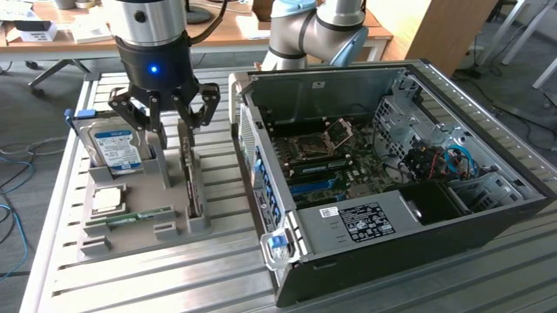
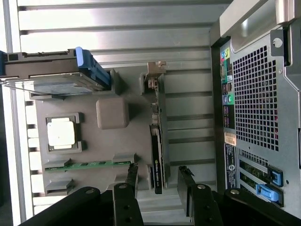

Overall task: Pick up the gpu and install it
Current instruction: 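Pick up the gpu and move the gpu toward the slot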

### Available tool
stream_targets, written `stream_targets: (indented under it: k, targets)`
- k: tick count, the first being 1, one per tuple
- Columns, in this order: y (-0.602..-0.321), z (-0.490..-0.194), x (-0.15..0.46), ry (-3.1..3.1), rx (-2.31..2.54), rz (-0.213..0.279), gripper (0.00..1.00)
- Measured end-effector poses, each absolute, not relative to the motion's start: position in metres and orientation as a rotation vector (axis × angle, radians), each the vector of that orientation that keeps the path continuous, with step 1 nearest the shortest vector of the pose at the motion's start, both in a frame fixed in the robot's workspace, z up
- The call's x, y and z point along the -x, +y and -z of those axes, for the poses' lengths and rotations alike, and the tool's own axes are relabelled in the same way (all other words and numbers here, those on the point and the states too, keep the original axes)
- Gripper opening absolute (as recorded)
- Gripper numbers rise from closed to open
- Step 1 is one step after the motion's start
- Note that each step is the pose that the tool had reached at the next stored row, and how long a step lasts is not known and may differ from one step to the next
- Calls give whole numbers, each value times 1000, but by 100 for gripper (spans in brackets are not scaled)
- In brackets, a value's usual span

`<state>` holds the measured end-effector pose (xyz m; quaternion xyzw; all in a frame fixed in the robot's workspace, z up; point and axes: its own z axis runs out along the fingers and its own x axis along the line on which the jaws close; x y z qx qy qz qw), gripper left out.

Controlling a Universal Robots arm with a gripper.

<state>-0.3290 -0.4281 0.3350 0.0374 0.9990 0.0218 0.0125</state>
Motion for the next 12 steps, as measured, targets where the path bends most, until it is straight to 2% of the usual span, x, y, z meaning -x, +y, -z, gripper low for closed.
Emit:
stream_targets:
  k: [12]
  targets:
    - [-424,-333,329,3114,-117,-68,47]
